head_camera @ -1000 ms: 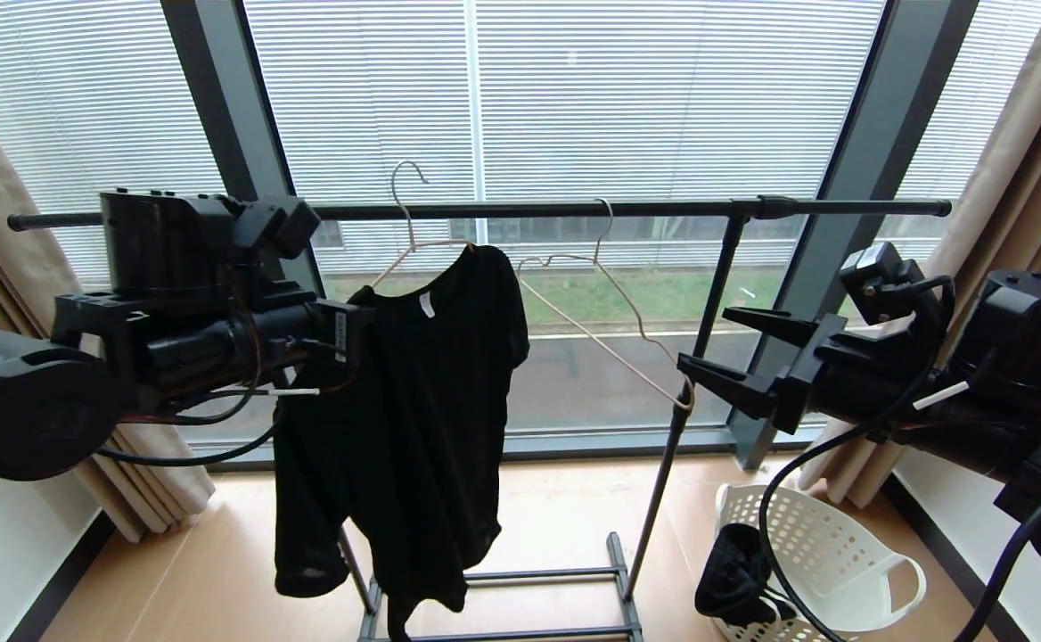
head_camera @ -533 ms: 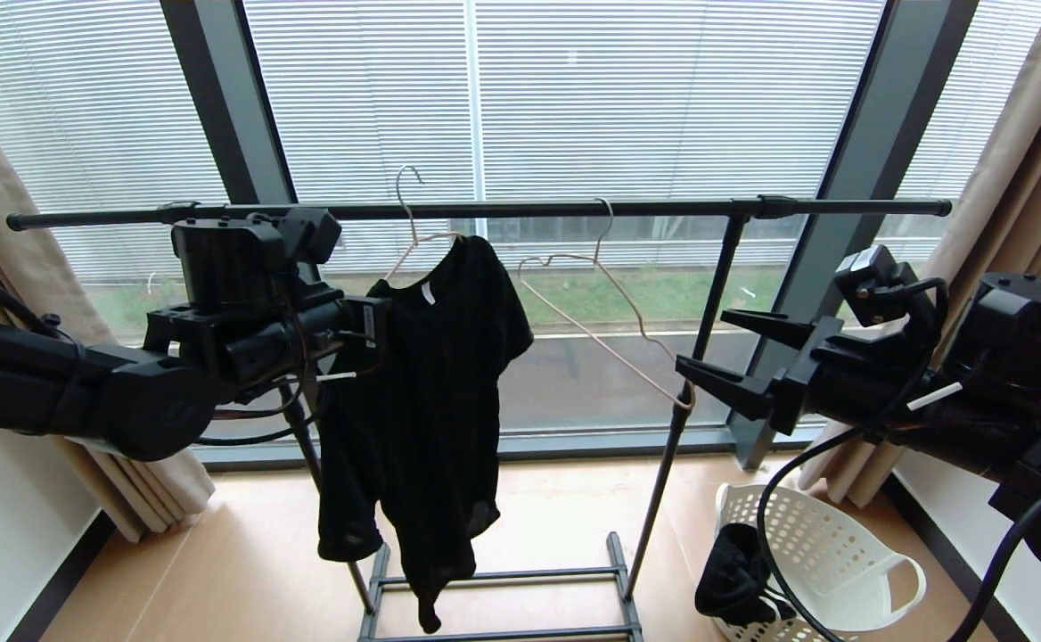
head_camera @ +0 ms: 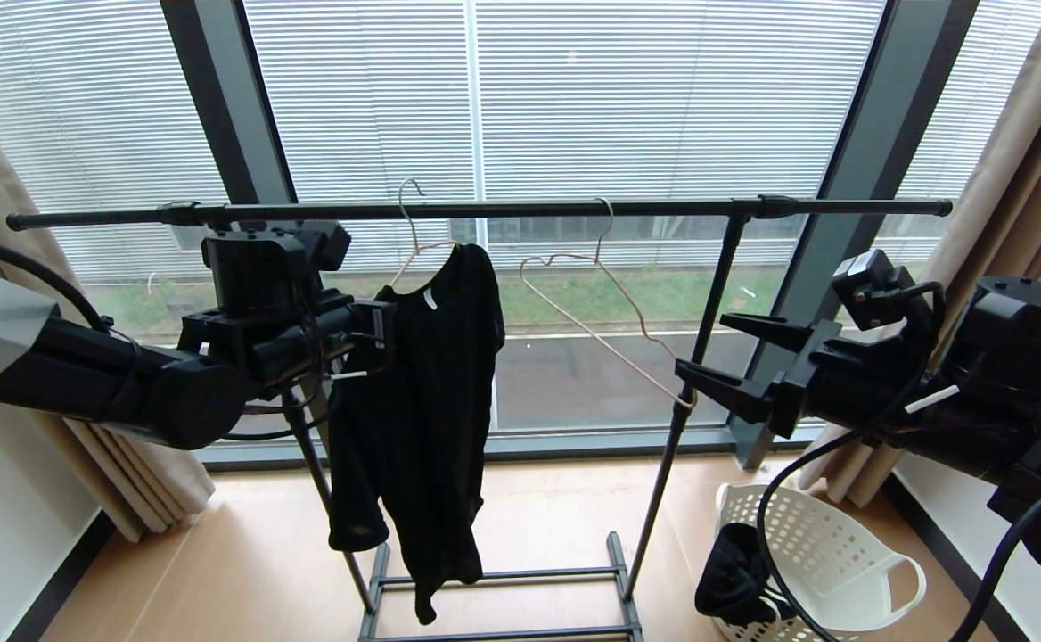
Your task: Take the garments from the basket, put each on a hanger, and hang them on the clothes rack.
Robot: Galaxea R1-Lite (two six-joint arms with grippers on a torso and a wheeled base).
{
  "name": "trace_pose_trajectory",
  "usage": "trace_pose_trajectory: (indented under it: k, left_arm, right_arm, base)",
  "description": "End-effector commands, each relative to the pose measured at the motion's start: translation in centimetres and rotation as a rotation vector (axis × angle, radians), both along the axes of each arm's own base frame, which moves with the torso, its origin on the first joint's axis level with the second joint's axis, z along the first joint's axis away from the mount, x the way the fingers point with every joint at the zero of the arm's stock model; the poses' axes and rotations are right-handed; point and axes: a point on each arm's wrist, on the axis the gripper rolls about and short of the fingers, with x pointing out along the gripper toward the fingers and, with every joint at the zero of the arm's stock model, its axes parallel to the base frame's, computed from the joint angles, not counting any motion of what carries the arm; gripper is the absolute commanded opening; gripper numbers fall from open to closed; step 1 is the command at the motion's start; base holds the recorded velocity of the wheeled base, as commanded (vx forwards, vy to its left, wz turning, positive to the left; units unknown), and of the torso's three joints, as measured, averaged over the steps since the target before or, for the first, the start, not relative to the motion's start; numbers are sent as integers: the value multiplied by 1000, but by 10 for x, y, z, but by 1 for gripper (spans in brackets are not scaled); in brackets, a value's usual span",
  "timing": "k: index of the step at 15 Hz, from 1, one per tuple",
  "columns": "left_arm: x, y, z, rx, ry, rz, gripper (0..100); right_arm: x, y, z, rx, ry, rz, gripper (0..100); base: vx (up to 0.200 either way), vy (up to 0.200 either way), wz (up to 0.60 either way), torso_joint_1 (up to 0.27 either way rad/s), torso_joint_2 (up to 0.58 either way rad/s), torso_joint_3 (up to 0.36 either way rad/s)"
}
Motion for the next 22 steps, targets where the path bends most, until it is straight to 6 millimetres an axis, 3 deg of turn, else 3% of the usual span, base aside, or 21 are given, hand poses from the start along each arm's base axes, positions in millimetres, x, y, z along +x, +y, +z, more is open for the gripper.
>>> trace_pose_trajectory:
  k: [1, 9, 10, 14, 17, 20, 22]
  left_arm:
    - [8, -1, -4, -4, 3, 4, 0]
    - [18, -2, -14, 0, 18, 7, 0]
    - [19, -2, -16, 3, 22, 7, 100]
    - [11, 0, -17, 6, 38, 1, 100]
    - [-19, 6, -5, 13, 43, -3, 100]
    - [-65, 22, 13, 24, 23, 0, 100]
    - [-95, 31, 21, 54, -2, -5, 100]
  right_arm:
    - [0, 0, -1, -2, 2, 3, 100]
    - [0, 0, -2, -4, 5, 3, 100]
    - [0, 0, -2, -4, 5, 3, 100]
    - [2, 1, -5, -8, 13, 3, 100]
    - [-4, -1, -5, -9, 12, 1, 100]
    - [-34, -10, 10, -7, -42, -4, 100]
    - [-68, -19, 25, -5, -77, -5, 100]
  base:
    - [0, 0, 0, 0, 0, 0]
    - [0, 0, 0, 0, 0, 0]
    - [0, 0, 0, 0, 0, 0]
    - [0, 0, 0, 0, 0, 0]
    - [0, 0, 0, 0, 0, 0]
    - [0, 0, 0, 0, 0, 0]
    - [0, 0, 0, 0, 0, 0]
